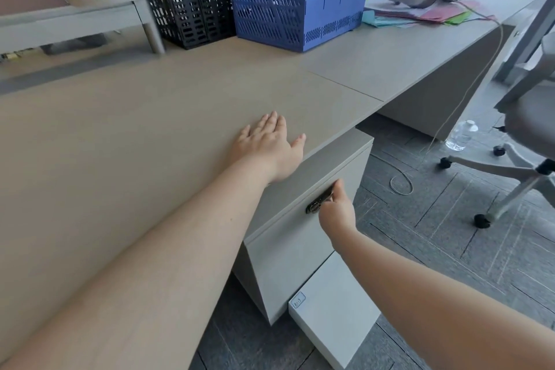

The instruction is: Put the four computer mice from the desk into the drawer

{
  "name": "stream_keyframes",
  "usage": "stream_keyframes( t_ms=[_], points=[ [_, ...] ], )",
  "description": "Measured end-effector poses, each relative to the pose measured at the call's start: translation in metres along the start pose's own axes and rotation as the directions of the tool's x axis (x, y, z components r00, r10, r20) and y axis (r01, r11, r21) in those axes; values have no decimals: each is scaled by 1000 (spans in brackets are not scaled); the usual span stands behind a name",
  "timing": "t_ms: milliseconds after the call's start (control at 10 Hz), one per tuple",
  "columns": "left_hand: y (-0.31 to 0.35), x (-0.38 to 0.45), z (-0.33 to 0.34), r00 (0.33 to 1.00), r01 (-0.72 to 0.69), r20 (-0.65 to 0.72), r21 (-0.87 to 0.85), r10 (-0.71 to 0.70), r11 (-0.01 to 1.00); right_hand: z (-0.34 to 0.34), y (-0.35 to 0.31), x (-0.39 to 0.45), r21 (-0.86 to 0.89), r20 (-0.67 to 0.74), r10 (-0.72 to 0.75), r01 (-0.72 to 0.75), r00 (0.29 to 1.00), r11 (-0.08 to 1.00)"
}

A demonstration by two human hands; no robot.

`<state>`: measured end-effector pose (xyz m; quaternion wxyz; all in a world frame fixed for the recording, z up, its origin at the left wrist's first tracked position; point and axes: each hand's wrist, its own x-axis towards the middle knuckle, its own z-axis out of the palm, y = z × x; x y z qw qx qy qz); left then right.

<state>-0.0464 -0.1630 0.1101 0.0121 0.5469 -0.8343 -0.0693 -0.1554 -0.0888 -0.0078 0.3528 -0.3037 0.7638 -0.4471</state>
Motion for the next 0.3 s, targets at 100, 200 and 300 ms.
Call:
stream_keyframes(
  t_ms=[100, 200, 300],
  points=[
    [0, -1, -1, 1000, -5, -6, -1, 5, 1000, 4, 0, 2, -49, -6, 25, -25, 1000, 998],
    [0, 0, 0, 1000, -5, -2, -7, 5, 1000, 1, -1, 2, -161, 45, 13, -5, 999, 987],
    [1, -1, -1, 999, -14, -30, -20, 13, 1000, -12, 0, 1, -327, 135, -15, 59, 991, 943]
  ],
)
